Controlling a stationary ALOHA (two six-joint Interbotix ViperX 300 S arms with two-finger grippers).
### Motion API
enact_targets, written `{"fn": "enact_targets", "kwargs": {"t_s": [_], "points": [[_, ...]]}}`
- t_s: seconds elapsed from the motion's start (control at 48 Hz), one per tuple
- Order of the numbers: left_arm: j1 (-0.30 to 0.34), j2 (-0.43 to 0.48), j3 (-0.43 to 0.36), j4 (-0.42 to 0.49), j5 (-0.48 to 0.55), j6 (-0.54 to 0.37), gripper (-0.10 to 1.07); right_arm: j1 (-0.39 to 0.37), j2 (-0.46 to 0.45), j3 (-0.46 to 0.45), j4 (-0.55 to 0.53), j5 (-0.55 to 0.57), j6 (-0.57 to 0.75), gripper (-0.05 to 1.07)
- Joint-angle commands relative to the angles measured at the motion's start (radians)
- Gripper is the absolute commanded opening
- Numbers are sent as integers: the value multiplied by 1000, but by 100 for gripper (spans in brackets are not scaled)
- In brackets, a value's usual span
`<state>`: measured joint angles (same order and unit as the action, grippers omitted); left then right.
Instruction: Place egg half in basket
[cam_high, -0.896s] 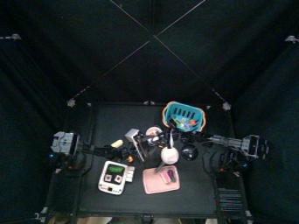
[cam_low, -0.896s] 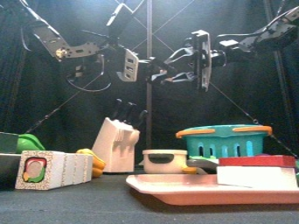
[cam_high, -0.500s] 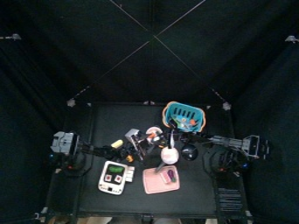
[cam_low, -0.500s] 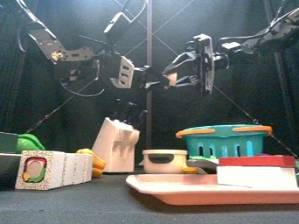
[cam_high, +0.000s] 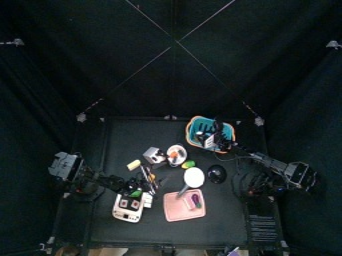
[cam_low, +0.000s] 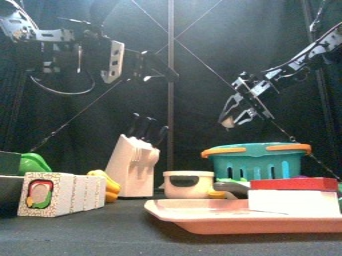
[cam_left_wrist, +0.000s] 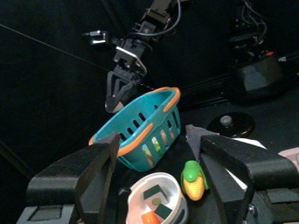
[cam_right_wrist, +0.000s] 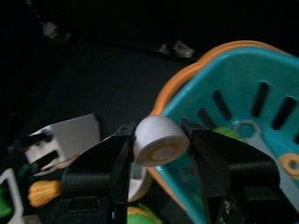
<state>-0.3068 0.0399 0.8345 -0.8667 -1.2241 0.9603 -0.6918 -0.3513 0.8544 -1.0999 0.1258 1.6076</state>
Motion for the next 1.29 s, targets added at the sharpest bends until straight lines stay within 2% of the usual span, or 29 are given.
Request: {"fn": "enact_targets", "kwargs": {"t_s": [0.0,0.146,0.292,0.646,0.875,1.271], "points": [[-26,-29,-2,-57,-29,-6,95,-8,23,-18,-2,48,-2,59],[-51,-46,20,-124,-43,-89,95,-17,83,-21,-3,55,0,60],[-54,-49,54,-92,-51,-201,95,-32,126,-29,-2,58,3,63],[-61,-49,115,-31,-51,-330,95,-35,147,-23,26,104,0,82],[-61,-51,129,-26,-51,-353,95,-29,149,-18,26,126,0,89],[-61,-46,130,-28,-51,-353,95,-11,149,-21,21,124,-2,89]]}}
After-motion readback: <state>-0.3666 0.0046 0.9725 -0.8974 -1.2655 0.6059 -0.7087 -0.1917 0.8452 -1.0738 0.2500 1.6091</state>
